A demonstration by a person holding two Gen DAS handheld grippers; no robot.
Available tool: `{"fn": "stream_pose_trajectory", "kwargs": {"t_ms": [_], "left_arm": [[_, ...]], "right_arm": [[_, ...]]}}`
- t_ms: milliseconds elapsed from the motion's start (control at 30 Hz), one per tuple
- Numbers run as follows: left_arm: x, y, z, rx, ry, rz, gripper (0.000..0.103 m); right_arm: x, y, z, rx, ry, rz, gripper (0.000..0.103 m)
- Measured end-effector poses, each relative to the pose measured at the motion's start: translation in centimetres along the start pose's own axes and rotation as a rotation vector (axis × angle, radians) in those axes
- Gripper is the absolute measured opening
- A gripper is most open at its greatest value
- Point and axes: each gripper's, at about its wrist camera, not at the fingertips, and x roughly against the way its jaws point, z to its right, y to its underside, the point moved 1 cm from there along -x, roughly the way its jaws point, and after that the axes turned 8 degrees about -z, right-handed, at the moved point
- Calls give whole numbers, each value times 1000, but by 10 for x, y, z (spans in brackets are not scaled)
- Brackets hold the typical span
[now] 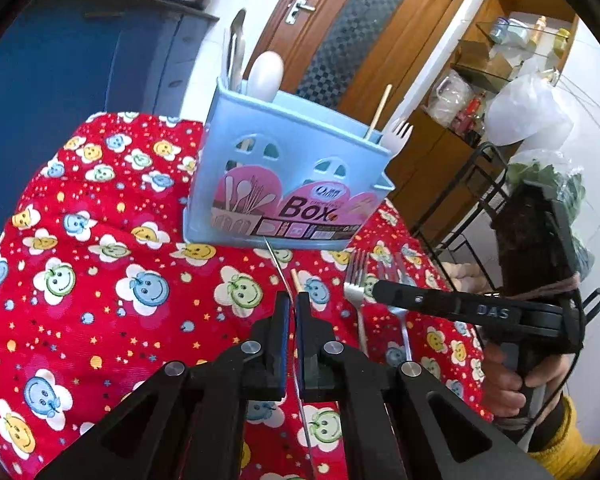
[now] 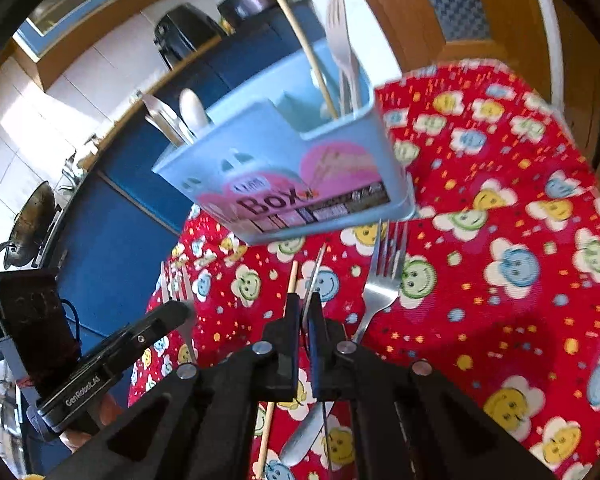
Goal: Organize utensils
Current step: 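Carry both forks up toward the blue holder with both tools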
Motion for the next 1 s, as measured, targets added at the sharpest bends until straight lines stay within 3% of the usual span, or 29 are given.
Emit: {"fn": "stream_pose_trajectory", "kwargs": {"t_ms": [400,1000], "left_arm": [[27,-9,19,-26,11,102,1],[69,-67,49,-97,-6,269,0]], "right_arm": [[57,1,-14,26,-15,199,4],[91,-47,-34,98,-46,320,4]]}}
